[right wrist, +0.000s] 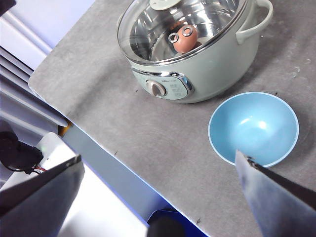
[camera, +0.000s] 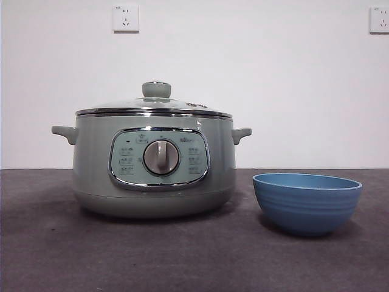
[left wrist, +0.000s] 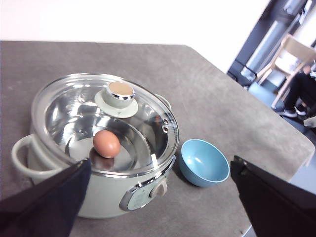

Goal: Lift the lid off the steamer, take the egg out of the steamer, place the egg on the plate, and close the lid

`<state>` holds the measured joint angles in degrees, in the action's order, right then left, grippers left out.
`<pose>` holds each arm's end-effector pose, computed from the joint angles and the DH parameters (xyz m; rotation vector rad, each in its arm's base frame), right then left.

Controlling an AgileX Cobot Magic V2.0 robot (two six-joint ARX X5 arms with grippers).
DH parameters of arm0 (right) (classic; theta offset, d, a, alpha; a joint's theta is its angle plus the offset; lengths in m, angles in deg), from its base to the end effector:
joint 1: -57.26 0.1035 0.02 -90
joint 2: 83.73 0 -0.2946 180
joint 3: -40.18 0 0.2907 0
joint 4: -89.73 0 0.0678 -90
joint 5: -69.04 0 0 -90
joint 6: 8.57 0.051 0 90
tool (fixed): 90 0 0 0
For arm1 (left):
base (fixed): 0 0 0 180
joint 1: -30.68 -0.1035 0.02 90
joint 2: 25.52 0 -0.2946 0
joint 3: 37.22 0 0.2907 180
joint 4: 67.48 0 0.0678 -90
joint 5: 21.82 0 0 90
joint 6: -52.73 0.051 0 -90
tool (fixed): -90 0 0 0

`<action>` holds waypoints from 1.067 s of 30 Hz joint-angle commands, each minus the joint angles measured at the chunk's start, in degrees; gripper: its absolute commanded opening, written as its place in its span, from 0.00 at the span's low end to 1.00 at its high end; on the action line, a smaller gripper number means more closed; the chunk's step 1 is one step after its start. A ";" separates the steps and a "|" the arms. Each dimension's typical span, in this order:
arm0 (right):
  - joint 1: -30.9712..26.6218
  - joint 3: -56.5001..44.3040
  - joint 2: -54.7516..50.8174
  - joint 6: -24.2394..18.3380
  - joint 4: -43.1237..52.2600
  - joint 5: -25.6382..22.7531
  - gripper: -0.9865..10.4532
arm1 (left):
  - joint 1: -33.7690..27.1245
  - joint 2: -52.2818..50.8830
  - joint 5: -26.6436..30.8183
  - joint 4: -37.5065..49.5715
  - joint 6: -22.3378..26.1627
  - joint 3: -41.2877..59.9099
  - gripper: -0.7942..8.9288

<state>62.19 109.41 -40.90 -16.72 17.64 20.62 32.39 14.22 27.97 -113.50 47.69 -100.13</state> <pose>0.1349 0.0456 0.3572 0.1296 0.7191 0.8187 0.1580 -0.0377 0.3648 -0.2174 0.4169 -0.7050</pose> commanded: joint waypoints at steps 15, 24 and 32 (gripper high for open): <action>0.17 0.13 0.31 0.68 1.25 0.07 0.56 | 18.01 30.60 21.51 16.70 8.81 -14.12 0.57; 0.17 0.13 0.31 0.81 1.20 0.09 0.56 | 22.21 41.51 27.32 26.01 11.30 -14.12 0.57; 0.17 0.13 0.31 0.81 1.20 0.09 0.56 | 22.80 45.88 28.13 29.40 11.30 -14.12 0.57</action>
<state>62.19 109.41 -40.57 -16.30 18.54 20.62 54.99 59.66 55.97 -84.82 58.29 -114.47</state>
